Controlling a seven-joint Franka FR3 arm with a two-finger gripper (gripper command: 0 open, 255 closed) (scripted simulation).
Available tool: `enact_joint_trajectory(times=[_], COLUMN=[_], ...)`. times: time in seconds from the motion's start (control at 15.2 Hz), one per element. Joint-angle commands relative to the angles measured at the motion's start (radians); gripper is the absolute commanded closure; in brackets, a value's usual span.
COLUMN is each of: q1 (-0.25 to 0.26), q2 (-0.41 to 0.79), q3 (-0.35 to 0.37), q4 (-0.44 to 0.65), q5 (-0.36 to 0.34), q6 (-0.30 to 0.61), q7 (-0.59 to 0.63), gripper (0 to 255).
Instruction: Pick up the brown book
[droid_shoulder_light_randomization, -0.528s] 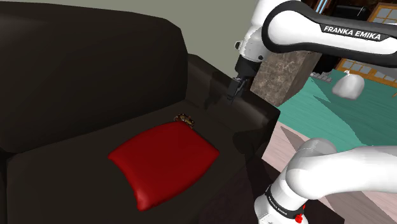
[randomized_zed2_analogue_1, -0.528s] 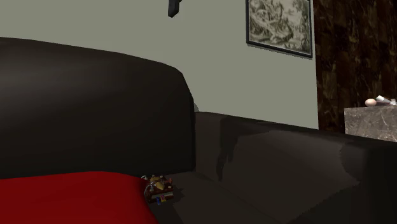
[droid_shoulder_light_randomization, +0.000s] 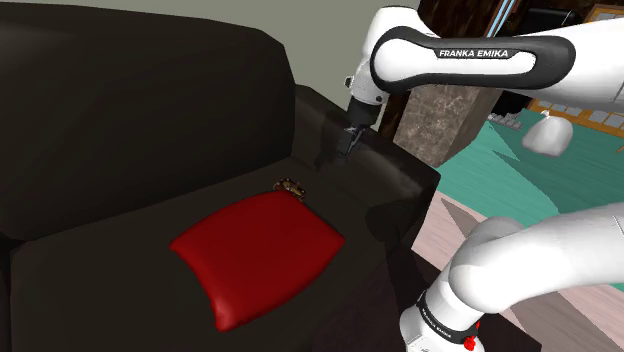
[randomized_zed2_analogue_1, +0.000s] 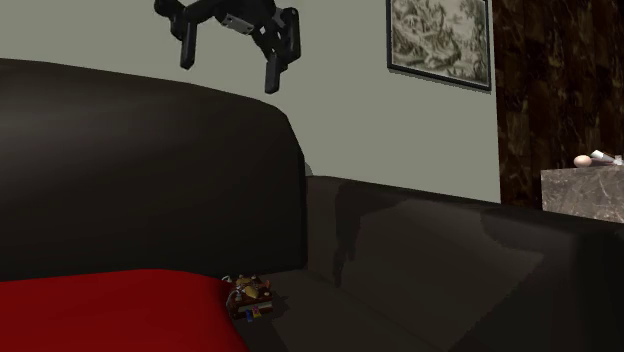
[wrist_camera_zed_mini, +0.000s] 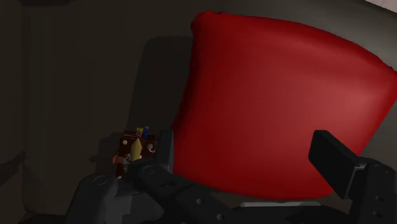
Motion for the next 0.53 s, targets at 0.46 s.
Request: enact_joint_trajectory(times=[0.46], q1=[-0.003], q2=[0.365], q3=[-0.035], q4=[0.138], q5=[-0.033], q6=[0.171], q7=[-0.129], gripper=[0])
